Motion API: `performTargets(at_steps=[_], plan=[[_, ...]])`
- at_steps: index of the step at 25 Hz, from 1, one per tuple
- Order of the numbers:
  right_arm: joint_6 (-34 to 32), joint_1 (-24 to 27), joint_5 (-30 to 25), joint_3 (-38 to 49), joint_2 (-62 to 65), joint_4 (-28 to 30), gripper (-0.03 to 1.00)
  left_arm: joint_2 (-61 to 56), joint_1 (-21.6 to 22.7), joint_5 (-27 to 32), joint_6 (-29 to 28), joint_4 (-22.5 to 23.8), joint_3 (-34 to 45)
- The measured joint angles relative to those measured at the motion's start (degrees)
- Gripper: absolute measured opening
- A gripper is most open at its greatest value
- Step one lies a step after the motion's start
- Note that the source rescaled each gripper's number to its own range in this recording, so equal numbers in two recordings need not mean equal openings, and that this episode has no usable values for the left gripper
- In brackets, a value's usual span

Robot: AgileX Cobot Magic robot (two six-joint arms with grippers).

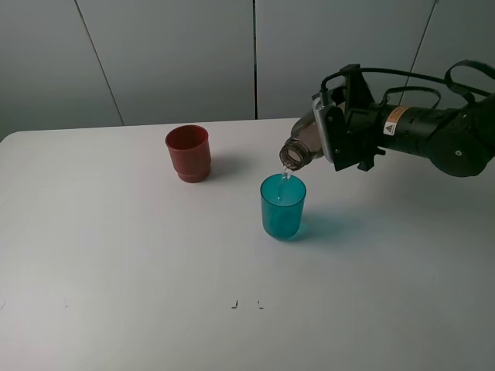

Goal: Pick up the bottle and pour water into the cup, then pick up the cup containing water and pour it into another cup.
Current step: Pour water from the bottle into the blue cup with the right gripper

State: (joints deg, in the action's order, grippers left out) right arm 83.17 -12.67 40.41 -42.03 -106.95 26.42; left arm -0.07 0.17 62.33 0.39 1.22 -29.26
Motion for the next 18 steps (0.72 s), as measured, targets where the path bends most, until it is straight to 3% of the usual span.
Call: performTargets(at_steps=[18], plan=[[3.15,0.0,0.81,0.0,0.0,-1.69,0.0,0.0,0.0,0.0,0.0,0.0,0.0]])
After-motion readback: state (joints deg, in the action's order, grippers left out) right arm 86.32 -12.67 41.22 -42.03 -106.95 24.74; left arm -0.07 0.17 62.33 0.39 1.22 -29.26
